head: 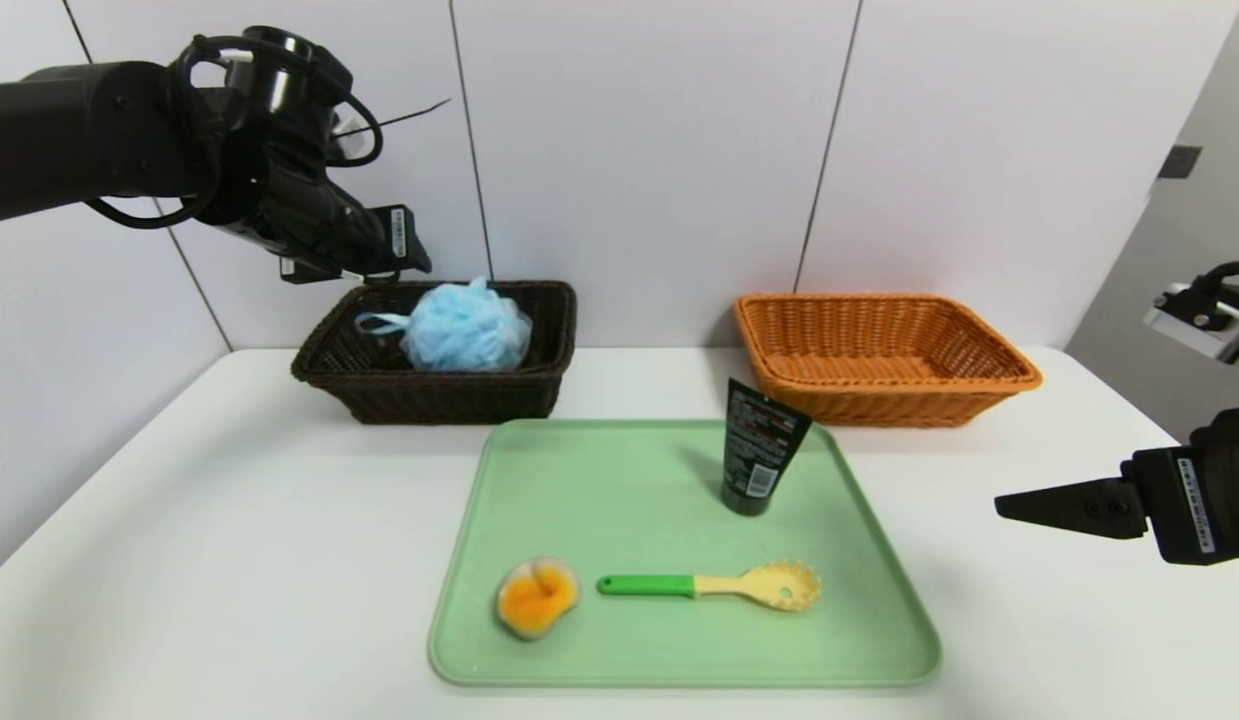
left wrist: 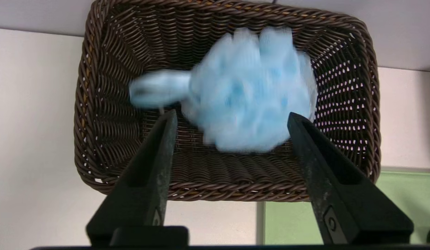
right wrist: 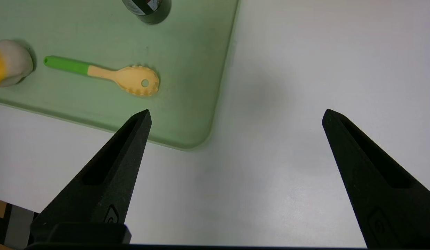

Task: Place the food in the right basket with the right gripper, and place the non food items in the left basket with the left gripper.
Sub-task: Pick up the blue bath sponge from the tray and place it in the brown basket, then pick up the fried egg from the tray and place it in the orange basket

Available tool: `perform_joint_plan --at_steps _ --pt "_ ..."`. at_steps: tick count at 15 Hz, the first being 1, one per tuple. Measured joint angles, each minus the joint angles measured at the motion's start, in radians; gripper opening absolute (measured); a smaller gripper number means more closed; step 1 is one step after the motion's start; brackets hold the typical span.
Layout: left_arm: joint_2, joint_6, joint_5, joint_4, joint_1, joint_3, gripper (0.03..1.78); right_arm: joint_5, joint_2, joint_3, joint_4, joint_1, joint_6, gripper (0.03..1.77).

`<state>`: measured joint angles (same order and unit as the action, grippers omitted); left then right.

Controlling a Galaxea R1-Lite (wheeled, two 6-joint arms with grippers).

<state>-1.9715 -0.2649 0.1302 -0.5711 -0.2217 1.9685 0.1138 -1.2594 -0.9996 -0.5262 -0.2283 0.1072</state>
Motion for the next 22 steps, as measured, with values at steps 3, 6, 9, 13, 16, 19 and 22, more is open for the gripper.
perform_joint_plan --at_steps 3,6,9,13,16,19,22 --pt "0.03 0.0 0.002 -0.006 0.006 0.0 1.34 0.0 0.002 0.002 -0.001 0.0 0.005 1.7" --pt "0.086 -0.013 0.001 -0.047 0.005 -0.007 1.45 -0.001 0.015 0.007 -0.001 0.0 0.007 1.7" --pt "0.146 -0.083 -0.001 -0.177 -0.031 -0.011 1.53 -0.004 0.029 0.009 -0.001 0.0 0.007 1.7" --pt "0.241 -0.177 -0.002 -0.287 -0.14 -0.053 1.6 -0.006 0.039 0.011 0.003 0.0 0.005 1.7" --pt "0.328 -0.19 -0.001 -0.29 -0.267 -0.15 1.64 -0.006 0.042 0.008 0.004 0.0 0.003 1.7" --pt "0.392 -0.191 0.001 -0.288 -0.347 -0.249 1.66 -0.006 0.045 0.007 0.003 0.0 0.003 1.7" --pt "0.446 -0.19 0.002 -0.226 -0.406 -0.39 1.67 -0.006 0.048 0.009 0.002 0.0 0.004 1.7"
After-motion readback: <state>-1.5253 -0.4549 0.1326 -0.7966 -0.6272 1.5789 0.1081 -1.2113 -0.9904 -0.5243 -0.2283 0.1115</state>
